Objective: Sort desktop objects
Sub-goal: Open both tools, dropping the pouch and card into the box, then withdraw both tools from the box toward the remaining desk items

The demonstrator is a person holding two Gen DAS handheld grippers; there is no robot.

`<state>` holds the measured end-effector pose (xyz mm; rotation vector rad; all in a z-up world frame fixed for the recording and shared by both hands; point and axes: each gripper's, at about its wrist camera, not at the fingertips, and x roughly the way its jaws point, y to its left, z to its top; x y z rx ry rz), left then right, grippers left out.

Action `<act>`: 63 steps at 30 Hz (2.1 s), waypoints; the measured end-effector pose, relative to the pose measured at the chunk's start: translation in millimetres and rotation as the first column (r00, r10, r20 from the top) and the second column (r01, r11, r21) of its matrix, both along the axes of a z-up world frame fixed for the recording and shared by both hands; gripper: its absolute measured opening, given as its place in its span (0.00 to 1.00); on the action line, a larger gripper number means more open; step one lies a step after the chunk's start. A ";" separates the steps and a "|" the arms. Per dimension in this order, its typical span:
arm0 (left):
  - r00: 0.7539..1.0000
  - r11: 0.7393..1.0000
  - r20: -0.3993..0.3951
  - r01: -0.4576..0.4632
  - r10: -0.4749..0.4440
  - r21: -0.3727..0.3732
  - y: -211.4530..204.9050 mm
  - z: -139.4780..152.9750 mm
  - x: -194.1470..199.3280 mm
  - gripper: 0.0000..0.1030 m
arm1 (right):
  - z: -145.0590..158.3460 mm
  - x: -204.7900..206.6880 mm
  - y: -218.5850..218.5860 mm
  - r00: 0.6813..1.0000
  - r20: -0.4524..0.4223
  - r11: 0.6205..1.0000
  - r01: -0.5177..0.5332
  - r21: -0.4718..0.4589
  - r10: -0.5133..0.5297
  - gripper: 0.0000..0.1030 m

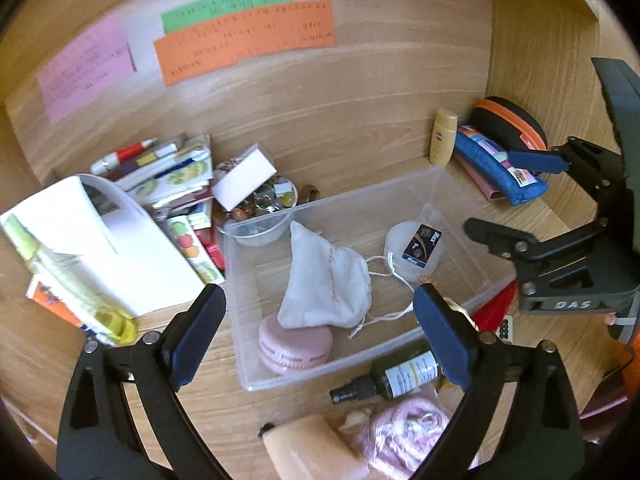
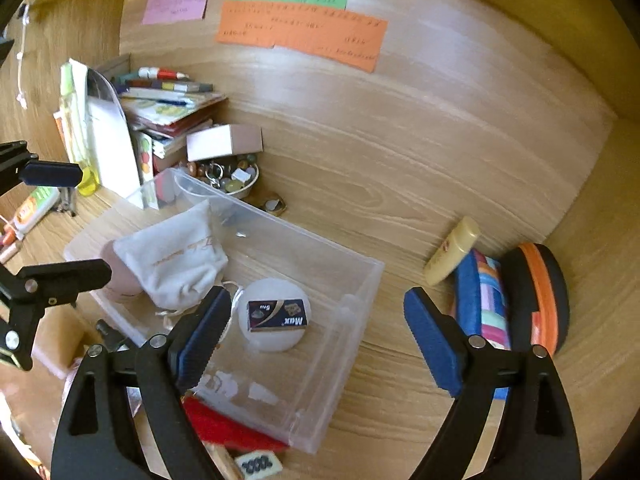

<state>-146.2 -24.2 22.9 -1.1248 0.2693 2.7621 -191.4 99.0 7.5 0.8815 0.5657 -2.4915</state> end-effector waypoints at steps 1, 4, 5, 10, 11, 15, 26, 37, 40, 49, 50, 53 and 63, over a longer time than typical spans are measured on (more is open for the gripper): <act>1.000 1.000 -0.011 -0.005 0.005 -0.005 0.6 1.8 4.3 0.94 | 2.3 4.8 2.8 1.000 -0.004 1.000 0.001 -0.008 -0.001 0.86; 0.999 1.000 -0.042 -0.020 0.019 -0.015 0.1 6.3 18.5 0.96 | 10.5 21.9 11.3 1.000 -0.026 0.999 0.002 -0.032 -0.002 0.90; 0.998 1.000 -0.051 -0.025 0.024 -0.017 -0.5 7.4 24.1 0.96 | 12.9 27.7 14.0 0.999 -0.036 0.999 0.002 -0.040 -0.004 0.90; 0.995 0.998 -0.082 -0.052 0.051 -0.017 -4.6 9.1 50.4 0.96 | 22.0 51.8 27.1 0.998 -0.057 0.997 0.000 -0.073 -0.004 0.91; 0.995 0.998 -0.087 -0.060 0.058 -0.018 -5.6 8.6 56.7 0.96 | 23.1 56.4 29.6 0.998 -0.057 0.997 -0.003 -0.081 -0.002 0.91; 0.992 0.996 -0.097 -0.085 0.084 -0.008 -12.6 5.5 77.9 0.97 | 22.9 72.7 37.7 0.998 -0.065 0.995 -0.006 -0.095 0.000 0.91; 0.985 0.988 -0.073 -0.155 0.156 0.024 -37.3 -22.0 120.7 0.98 | 2.2 108.7 59.6 0.996 -0.081 0.996 0.019 -0.088 -0.026 0.92; 0.980 0.977 0.092 -0.187 0.178 0.099 -44.2 -88.2 115.8 0.98 | -57.7 102.6 78.8 0.994 0.086 0.994 0.080 -0.073 -0.073 0.92; 0.974 0.971 0.115 -0.210 0.197 0.112 -43.5 -98.5 110.6 0.98 | -72.8 94.8 82.6 0.984 0.156 0.993 0.093 -0.074 -0.080 0.92; 0.951 0.942 0.167 -0.287 0.258 0.174 -48.4 -114.8 88.5 0.99 | -92.7 85.2 65.5 0.978 0.208 0.997 0.021 -0.068 -0.007 0.90; 0.952 0.940 0.166 -0.288 0.259 0.181 -50.2 -115.4 88.9 0.99 | -91.6 85.9 61.5 0.978 0.207 0.997 0.001 -0.075 0.015 0.89; 0.952 0.938 0.170 -0.286 0.255 0.196 -55.2 -116.2 90.5 0.99 | -88.2 88.5 51.1 0.977 0.200 0.995 -0.059 -0.085 0.075 0.75; 0.942 0.933 0.160 -0.321 0.296 0.162 -73.3 -116.4 106.2 0.99 | -92.2 80.6 24.3 0.969 0.208 0.991 -0.134 -0.012 0.134 0.49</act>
